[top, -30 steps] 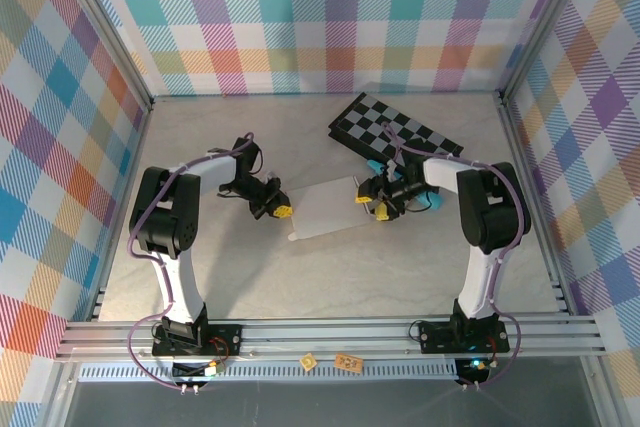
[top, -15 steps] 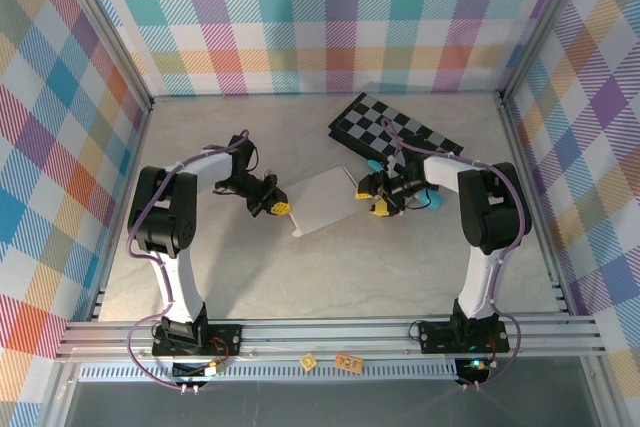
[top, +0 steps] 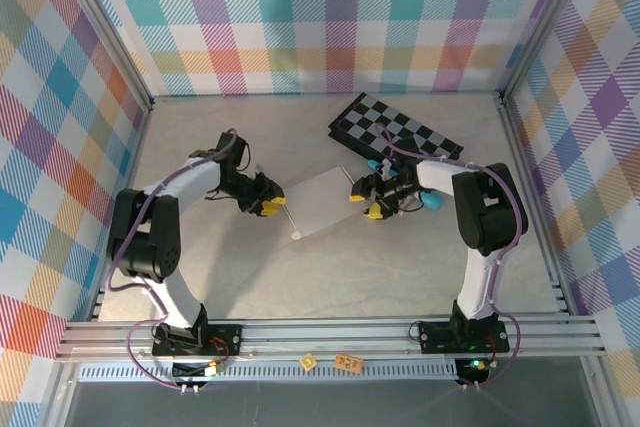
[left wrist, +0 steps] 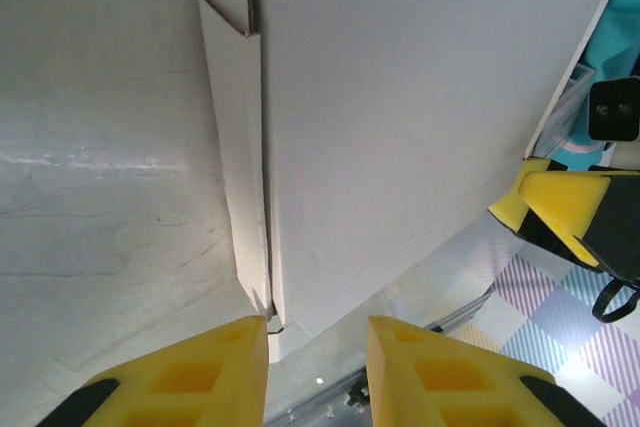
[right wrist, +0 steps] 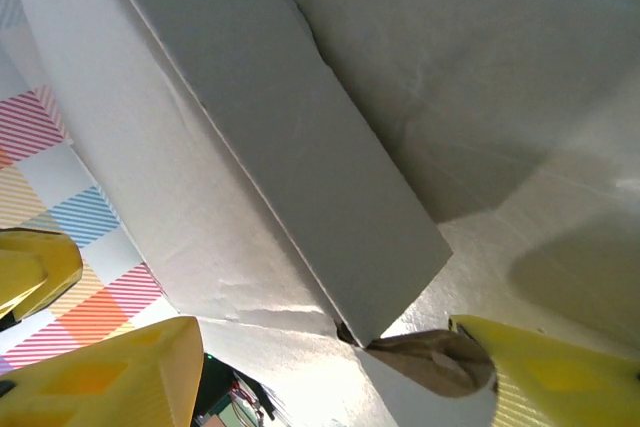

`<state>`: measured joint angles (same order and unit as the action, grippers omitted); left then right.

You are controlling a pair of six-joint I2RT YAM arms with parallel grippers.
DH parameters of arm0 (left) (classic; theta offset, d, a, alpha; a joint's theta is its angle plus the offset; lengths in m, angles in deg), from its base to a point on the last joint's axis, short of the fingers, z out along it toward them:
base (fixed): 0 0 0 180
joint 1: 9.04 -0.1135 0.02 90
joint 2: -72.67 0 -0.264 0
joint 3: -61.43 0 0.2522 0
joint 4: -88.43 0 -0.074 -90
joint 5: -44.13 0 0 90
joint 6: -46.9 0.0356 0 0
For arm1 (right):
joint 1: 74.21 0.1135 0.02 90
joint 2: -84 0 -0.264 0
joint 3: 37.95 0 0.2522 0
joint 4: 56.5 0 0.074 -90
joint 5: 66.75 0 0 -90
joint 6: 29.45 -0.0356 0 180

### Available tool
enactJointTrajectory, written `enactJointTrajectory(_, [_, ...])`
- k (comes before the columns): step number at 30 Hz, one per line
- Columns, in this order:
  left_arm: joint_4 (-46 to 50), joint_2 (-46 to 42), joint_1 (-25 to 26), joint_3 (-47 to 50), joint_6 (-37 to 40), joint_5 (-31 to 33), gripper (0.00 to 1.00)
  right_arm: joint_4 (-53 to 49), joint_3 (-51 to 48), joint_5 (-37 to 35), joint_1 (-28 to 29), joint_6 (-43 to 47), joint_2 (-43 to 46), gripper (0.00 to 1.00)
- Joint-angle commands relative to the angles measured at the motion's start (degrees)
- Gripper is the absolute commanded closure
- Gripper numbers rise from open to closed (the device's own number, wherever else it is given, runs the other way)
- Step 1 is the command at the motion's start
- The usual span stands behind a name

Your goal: Fold the paper box

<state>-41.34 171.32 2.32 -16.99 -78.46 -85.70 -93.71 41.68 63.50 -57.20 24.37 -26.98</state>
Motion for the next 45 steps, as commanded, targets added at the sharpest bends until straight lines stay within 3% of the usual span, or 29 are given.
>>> enactJointTrajectory(1, [-7.9,-0.8,0.8,4.1,-8.4,1.8,0.69,-0.3,-0.4,-1.2,0.4,-1.2,2.7,0.35])
enactJointTrajectory(12, [-18.6,0.9,6.3,9.3,-14.5,4.3,0.68,0.1,-0.9,-1.1,0.4,-1.8,2.4,0.35])
enactJointTrajectory(23, [-12.5,2.3,8.2,9.1,-9.5,8.9,0.68,-0.3,-0.7,-1.4,0.4,-1.7,2.0,0.35])
enactJointTrajectory(27, [-15.9,3.8,8.9,10.8,-10.3,8.0,0.74,-0.4,-0.5,-1.3,0.4,-1.5,1.6,0.35])
enactJointTrajectory(31, [-15.8,3.3,8.8,11.7,-9.9,8.7,0.89,-0.8,-0.4,-1.5,0.3,-1.2,1.7,0.35])
enactJointTrajectory(34, [-15.4,3.0,8.3,11.3,-10.0,7.4,1.00,-1.7,-0.2,-2.2,0.2,0.1,2.1,0.35])
enactJointTrajectory(41, [-16.5,1.6,4.9,9.4,-15.0,-1.8,1.00,-4.0,2.2,-0.1,-0.7,2.9,1.8,0.33])
enactJointTrajectory(45, [-18.0,0.4,3.4,8.7,-17.8,-5.5,1.00,-0.7,1.8,1.1,-0.7,-1.2,1.7,0.33])
